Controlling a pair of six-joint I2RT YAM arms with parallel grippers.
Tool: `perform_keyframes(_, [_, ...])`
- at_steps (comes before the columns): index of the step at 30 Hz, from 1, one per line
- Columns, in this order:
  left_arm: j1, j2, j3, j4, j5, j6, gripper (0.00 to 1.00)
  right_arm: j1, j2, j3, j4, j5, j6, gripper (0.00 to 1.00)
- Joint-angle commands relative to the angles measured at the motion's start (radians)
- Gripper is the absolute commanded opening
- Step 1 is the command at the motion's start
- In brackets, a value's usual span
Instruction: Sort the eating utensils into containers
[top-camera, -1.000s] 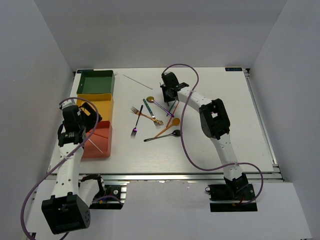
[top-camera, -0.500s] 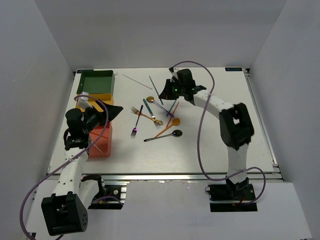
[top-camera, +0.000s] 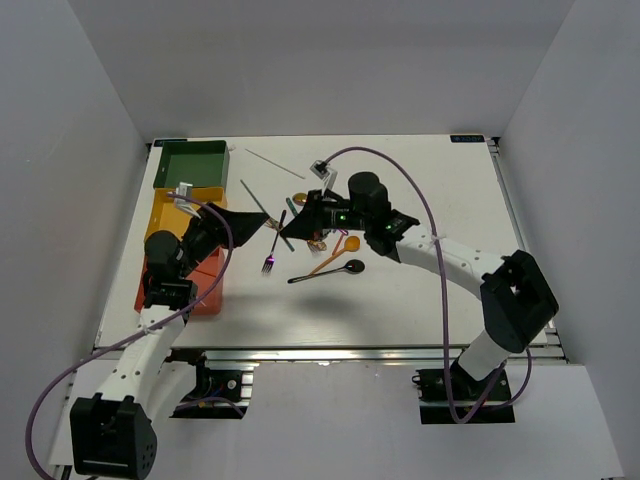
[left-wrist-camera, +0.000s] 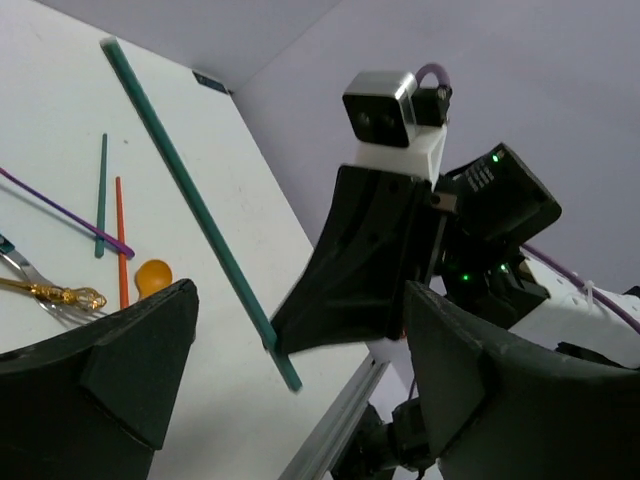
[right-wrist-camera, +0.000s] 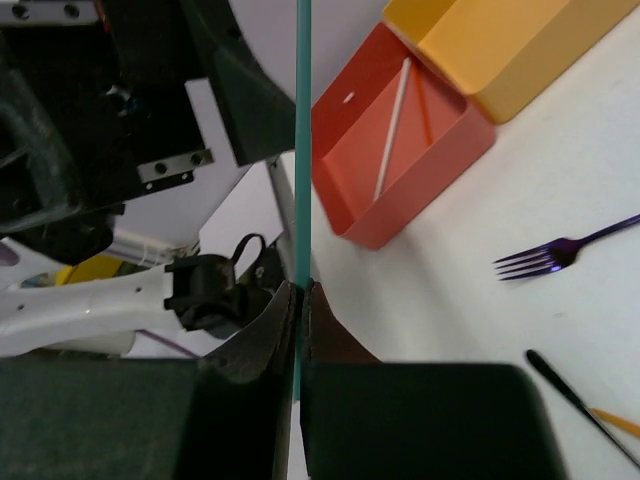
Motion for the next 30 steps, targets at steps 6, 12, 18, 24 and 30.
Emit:
perform_keyframes(6, [-0.005,-0.070,0.001,-0.070,-0.105,0.032,0.58,0.078,-0.117,-0.065,0.089,0.022,0.024,0.00])
perform_keyframes(12, [-0.005,-0.067,0.013,-0.082,-0.103,0.030,0.33,0.106,-0.088,-0.053,0.100,0.004,0.033,0.00])
perform_keyframes(18, [-0.005,-0.070,0.035,-0.087,-0.094,0.023,0.07,0.109,-0.066,-0.039,0.106,-0.012,0.033,0.00])
perform_keyframes(24, [-0.005,-0.093,0.048,-0.188,-0.157,0.035,0.00,0.101,-0.062,-0.033,0.080,0.005,0.005,0.00])
perform_keyframes(30, [-0.005,-0.147,0.116,-0.562,-0.415,0.082,0.00,0.077,-0.083,-0.059,0.025,0.088,-0.016,0.64])
